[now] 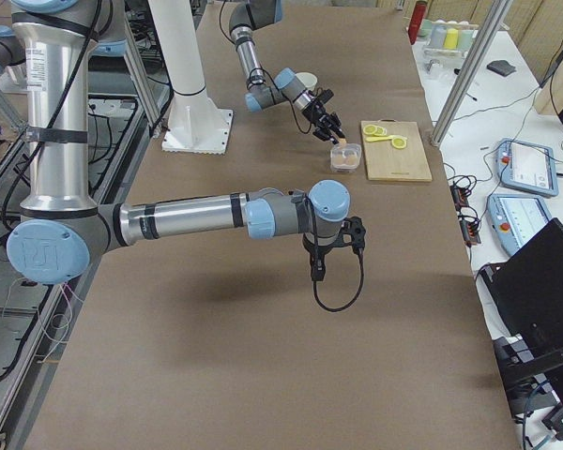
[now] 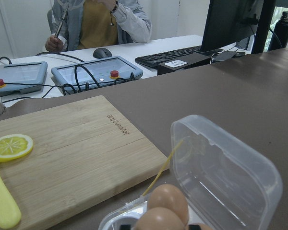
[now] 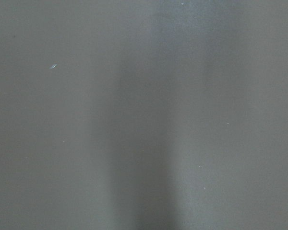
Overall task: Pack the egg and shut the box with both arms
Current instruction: 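Lower the egg into the empty carton slot and open the left gripper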
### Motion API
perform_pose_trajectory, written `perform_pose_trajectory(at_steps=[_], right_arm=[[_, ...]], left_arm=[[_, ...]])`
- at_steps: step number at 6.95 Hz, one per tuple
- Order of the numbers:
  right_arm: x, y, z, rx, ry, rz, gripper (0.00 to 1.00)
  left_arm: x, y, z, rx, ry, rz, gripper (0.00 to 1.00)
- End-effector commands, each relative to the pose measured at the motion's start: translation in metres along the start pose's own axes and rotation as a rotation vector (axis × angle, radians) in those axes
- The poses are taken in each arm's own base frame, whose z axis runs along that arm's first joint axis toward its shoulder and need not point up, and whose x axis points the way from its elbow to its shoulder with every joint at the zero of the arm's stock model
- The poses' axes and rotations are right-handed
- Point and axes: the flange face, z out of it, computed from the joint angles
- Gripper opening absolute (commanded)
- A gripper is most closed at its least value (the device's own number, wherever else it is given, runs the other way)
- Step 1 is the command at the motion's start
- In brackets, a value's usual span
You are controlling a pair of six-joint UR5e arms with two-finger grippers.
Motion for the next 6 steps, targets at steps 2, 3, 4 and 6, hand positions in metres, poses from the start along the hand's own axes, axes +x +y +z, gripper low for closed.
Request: perform_pose_trajectory(at_steps=[2, 3, 4, 6], right_arm=[[0.0008, 0.0007, 0.0006, -0.001, 0.0, 0.003, 1.0], [0.0012, 0.0007, 0.0011, -0.003, -0.001, 0.004, 1.0], [0.0012, 0.0007, 0.0011, -0.003, -0.001, 0.004, 1.0], [0.0006, 0.0007, 0.0006, -0.002, -0.001, 0.003, 1.0]], left_arm=[[-0.0008, -0.0017, 0.0042, 0.001, -0.011, -0.001, 0.36], [0.0018, -0.0041, 0.0054, 0.002, -0.01, -0.003, 0.58], [0.0026, -0.0051, 0.0053, 0.004, -0.009, -0.012, 0.75], [0.0058, -0.0089, 0.005, 0.007, -0.005, -0.041, 0.98]])
